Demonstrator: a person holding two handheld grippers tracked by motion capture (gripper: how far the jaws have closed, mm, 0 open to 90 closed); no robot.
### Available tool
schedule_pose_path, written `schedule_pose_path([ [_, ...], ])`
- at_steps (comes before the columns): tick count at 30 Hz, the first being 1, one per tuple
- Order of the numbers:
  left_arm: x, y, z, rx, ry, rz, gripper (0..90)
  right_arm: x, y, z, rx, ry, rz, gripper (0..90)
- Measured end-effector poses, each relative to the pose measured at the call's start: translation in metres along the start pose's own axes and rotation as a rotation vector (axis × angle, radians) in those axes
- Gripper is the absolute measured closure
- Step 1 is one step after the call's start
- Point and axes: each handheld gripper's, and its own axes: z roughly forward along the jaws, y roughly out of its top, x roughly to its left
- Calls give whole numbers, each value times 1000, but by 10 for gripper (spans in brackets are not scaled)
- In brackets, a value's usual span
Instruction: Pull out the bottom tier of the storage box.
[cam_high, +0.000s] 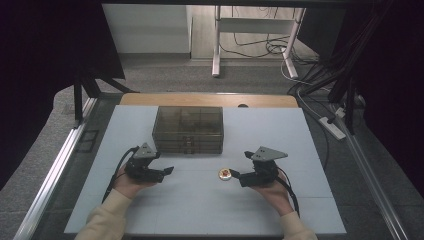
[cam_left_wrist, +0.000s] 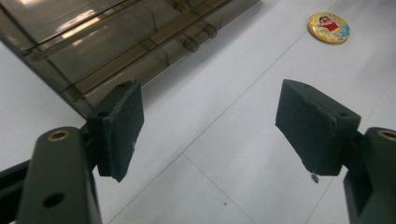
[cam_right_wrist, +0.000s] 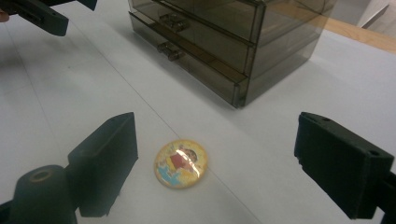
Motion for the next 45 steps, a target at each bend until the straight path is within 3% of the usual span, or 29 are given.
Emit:
schedule_pose_path([
  [26, 23, -10, -5, 2, 38, -53, 236, 10, 12, 32, 21, 23, -38, 147],
  [41, 32, -14, -3, 17, 57, -79, 220, 9, 10, 46, 56, 24, -28, 169],
  [45, 35, -15, 1, 22, 81, -89, 222, 7, 11, 50, 60, 26, -20, 201],
])
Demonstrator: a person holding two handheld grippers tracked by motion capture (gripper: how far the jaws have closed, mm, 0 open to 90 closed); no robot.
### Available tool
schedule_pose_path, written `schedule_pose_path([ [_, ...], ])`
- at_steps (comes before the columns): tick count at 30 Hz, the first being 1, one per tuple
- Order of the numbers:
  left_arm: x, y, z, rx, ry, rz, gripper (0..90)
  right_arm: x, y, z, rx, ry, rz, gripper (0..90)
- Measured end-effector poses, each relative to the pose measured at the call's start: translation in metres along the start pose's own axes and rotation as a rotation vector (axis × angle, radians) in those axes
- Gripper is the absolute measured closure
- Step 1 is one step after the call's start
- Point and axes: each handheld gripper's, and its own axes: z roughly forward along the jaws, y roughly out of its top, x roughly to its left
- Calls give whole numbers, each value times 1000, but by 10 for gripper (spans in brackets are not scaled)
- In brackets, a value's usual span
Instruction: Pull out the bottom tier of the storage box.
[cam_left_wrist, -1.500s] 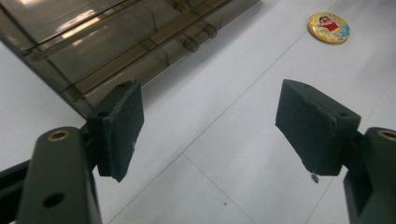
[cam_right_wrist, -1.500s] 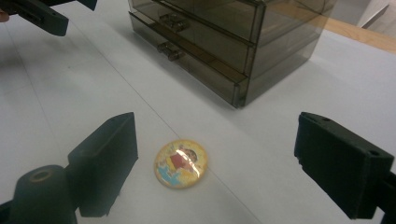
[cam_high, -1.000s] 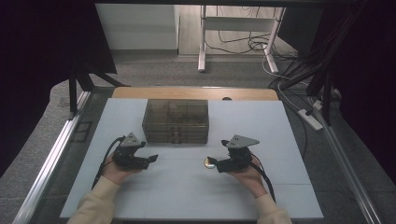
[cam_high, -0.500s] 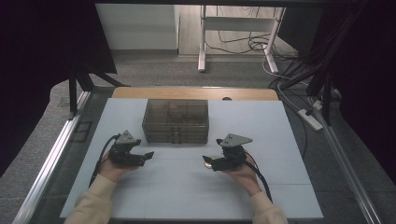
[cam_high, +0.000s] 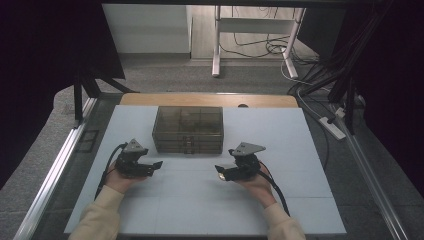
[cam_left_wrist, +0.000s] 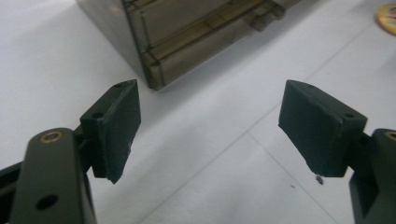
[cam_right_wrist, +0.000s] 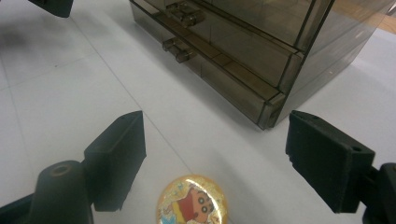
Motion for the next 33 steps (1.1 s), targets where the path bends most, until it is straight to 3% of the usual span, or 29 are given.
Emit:
schedule_pose_path([
  [6, 5, 0, 6, -2, -10, -28, 229, -4, 2, 9, 16, -9, 13, 230],
  [22, 9, -1, 23, 15, -10, -21, 274, -12, 2, 20, 36, -18, 30, 361],
  [33, 11, -2, 26, 4, -15, -28, 296, -15, 2, 29, 50, -25, 40, 487],
])
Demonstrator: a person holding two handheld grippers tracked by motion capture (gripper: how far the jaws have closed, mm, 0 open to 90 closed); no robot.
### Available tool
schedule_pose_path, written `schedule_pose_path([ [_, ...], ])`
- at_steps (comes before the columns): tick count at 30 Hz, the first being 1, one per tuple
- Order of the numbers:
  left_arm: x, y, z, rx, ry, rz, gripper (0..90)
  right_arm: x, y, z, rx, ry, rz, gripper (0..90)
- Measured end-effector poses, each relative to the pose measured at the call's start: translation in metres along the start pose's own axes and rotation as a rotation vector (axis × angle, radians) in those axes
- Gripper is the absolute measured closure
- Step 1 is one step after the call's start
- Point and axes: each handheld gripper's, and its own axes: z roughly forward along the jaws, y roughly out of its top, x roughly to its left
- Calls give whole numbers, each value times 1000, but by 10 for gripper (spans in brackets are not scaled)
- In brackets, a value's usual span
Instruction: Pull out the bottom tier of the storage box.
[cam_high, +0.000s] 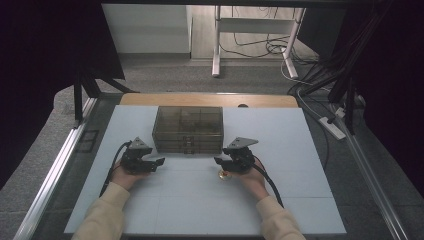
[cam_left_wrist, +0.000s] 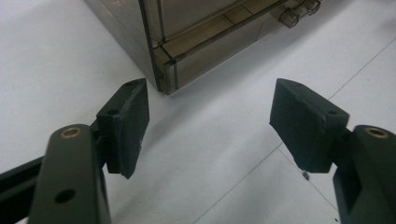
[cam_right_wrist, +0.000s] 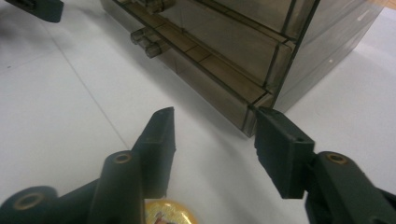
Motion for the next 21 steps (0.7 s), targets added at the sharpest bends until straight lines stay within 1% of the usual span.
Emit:
schedule_pose_path([
  [2, 0, 0, 0, -1, 0, -1, 297, -1, 1, 2, 3, -3, -1, 508],
  [4, 0, 0, 0, -2, 5, 0, 300, -1, 1, 4, 6, -22, 1, 527],
  [9, 0, 0, 0, 0, 2, 0, 303, -3, 0, 8, 20, -40, 14, 594],
  [10, 0, 0, 0, 0, 2, 1, 305, -4, 0, 8, 21, -41, 15, 616],
  [14, 0, 0, 0, -1, 9, 3, 314, -3, -1, 9, 32, -73, -1, 703],
  [16, 0, 0, 0, -2, 7, 1, 320, -4, -1, 9, 39, -84, 1, 754],
  [18, 0, -1, 0, -2, 8, 3, 327, -5, -2, 9, 40, -86, 8, 803],
  [21, 1, -1, 1, -1, 16, 1, 343, -6, -2, 9, 42, -84, 5, 811],
])
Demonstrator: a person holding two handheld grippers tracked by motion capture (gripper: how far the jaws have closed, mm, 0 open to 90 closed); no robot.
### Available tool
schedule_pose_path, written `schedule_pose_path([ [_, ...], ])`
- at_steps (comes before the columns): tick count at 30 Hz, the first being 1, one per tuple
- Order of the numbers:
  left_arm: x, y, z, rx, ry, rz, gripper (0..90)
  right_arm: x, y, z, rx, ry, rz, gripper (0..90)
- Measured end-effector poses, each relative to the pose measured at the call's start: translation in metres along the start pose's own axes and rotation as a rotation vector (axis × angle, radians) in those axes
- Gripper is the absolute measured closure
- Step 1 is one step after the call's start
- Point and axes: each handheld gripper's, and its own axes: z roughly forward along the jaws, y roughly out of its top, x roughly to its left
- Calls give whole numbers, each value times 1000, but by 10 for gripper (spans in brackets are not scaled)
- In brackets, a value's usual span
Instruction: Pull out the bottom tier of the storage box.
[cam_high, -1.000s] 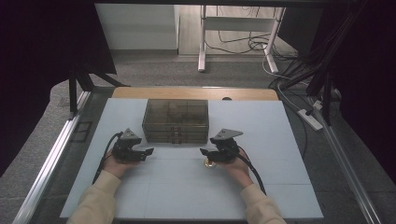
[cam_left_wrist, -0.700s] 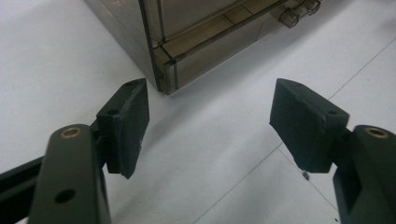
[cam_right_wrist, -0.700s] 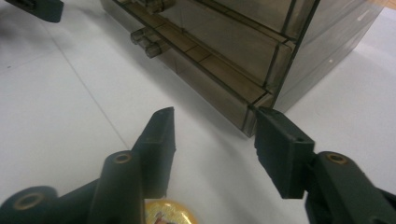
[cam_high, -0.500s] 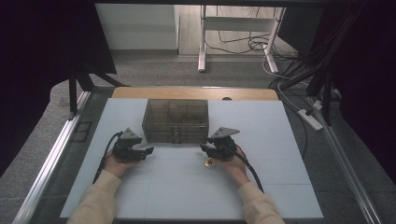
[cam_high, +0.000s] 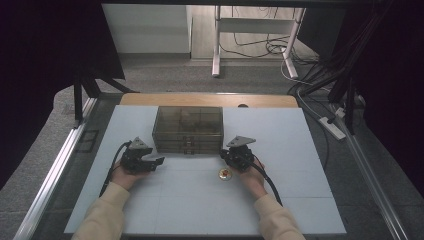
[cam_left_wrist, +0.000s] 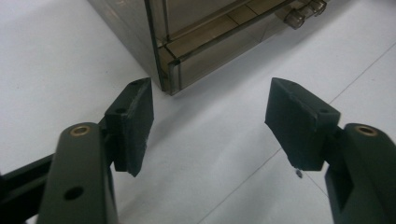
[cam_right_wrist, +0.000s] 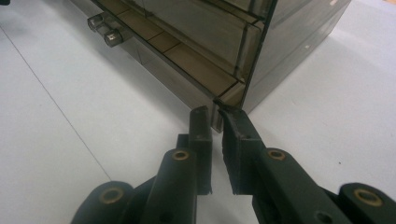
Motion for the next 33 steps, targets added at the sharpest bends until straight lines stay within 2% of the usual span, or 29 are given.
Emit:
schedule_pose_path([
  [5, 1, 0, 1, -3, 15, -6, 404, 0, 0, 0, 4, 6, -1, 810],
  [15, 3, 0, 5, -17, 45, 1, 615, 0, -2, 0, 15, 11, 0, 809],
  [20, 3, 0, 7, -14, 49, 9, 626, 0, -2, 1, 24, 11, 0, 810],
  [33, 2, -1, 6, -7, 60, 37, 771, 1, -2, 1, 29, 17, -6, 810],
])
